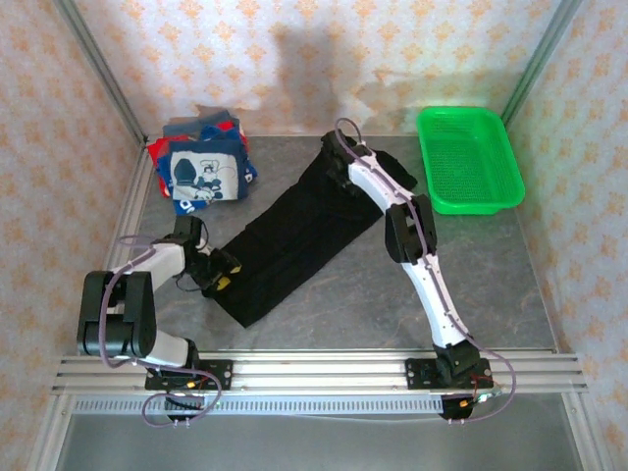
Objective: Fold and stack the t-shirts
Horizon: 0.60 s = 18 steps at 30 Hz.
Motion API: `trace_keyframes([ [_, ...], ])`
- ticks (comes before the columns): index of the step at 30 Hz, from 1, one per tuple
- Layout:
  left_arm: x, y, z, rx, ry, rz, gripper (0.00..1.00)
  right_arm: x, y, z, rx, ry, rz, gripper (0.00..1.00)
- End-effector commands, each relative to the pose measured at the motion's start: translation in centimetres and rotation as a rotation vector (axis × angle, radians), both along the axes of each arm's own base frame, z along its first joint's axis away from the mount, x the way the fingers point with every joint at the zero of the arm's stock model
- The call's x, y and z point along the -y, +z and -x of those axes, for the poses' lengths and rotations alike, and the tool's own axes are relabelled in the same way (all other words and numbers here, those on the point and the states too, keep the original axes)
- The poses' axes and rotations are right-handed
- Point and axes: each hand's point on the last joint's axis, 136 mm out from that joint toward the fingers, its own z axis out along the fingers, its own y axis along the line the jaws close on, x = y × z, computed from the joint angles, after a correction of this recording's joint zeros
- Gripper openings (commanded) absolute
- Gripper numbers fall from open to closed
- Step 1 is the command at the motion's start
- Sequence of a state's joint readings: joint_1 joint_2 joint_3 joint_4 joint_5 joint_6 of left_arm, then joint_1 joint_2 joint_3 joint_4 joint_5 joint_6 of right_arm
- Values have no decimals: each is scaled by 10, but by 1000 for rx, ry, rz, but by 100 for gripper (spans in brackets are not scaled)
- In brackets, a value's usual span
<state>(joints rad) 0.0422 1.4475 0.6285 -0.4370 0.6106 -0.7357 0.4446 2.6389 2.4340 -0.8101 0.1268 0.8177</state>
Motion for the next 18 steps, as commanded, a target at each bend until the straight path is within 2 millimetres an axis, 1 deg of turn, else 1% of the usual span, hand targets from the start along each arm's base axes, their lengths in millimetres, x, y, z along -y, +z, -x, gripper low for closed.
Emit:
trace_keyframes([
  [1, 20, -36, 61, -249, 51, 16, 44, -3, -16, -14, 19, 86, 35, 69],
  [4, 42, -34, 66, -246, 35, 31, 44, -4, -9, -29, 77, 119, 37, 71],
  [7, 61, -25, 72, -233, -6, 26, 44, -6, 0, -38, 105, 162, -8, 72],
  [9, 70, -17, 82, -232, -40, 17, 45, -9, 11, -41, 117, 200, -39, 74],
  [10, 74, -14, 89, -232, -54, 21, 45, -13, 21, -41, 127, 224, -57, 74],
  [13, 77, -4, 108, -219, -63, 18, 47, -22, 52, -33, 143, 303, -98, 76],
  [14, 79, 0, 112, -205, -59, 31, 48, -25, 67, -27, 154, 322, -116, 76],
  [16, 89, 11, 115, -171, -60, 88, 50, -31, 95, -13, 172, 370, -169, 76],
  [17, 96, 22, 113, -141, -75, 135, 53, -35, 111, -3, 183, 394, -200, 76],
  [18, 99, 34, 112, -114, -91, 157, 55, -38, 123, 8, 191, 419, -222, 76],
])
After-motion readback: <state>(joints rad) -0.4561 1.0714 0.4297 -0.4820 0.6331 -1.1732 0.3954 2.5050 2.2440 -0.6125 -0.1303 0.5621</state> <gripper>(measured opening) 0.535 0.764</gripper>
